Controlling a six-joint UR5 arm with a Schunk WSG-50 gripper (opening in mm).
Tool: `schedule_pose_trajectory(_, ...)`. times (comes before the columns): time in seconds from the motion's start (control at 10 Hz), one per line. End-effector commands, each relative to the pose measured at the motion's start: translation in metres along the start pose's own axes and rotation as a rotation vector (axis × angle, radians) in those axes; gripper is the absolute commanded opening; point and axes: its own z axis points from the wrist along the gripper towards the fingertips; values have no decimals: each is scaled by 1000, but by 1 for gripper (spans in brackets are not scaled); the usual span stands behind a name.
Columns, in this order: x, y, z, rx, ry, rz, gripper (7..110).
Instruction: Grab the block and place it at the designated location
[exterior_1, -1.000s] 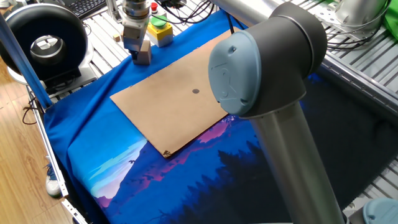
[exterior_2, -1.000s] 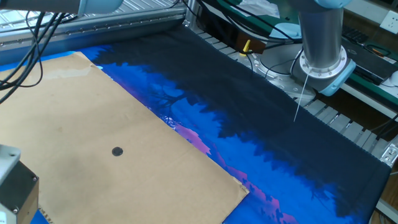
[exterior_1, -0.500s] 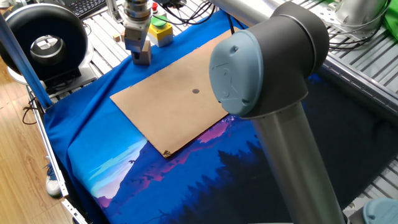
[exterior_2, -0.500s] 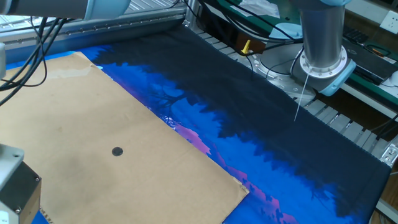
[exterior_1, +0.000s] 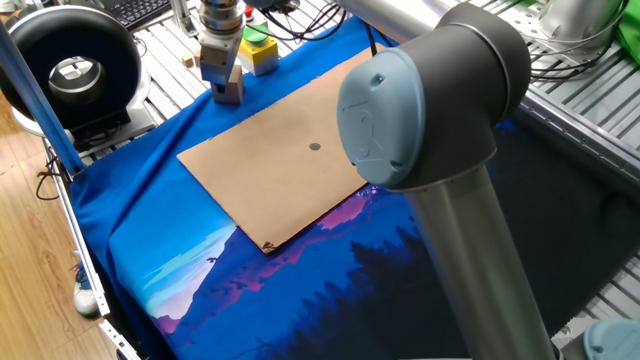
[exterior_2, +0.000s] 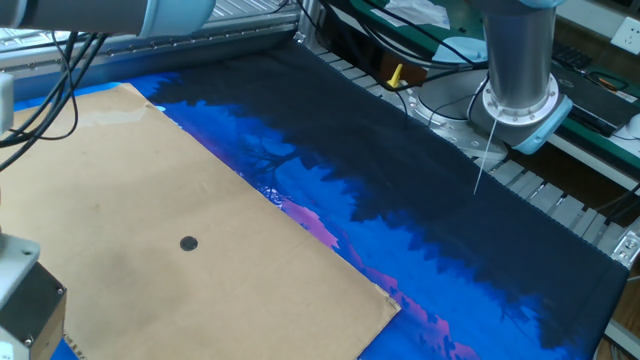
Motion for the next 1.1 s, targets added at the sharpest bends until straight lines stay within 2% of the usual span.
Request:
schedule_pose_trajectory(0.0, -1, -4, -1, 13, -8, 25, 22)
schedule_pose_trajectory(0.1, -2, -4, -1, 17, -13, 28, 7)
schedule_pose_trajectory(0.2, -3, -7, -1, 39, -16, 34, 7)
schedule_pose_trajectory(0.4, -7, 0, -1, 35, -32, 53, 7)
schedule_pose_trajectory(0.6, -10, 10, -7, -11, -44, 87, 7)
schedule_pose_trajectory(1.0, -5, 24, -27, -74, -41, 134, 7)
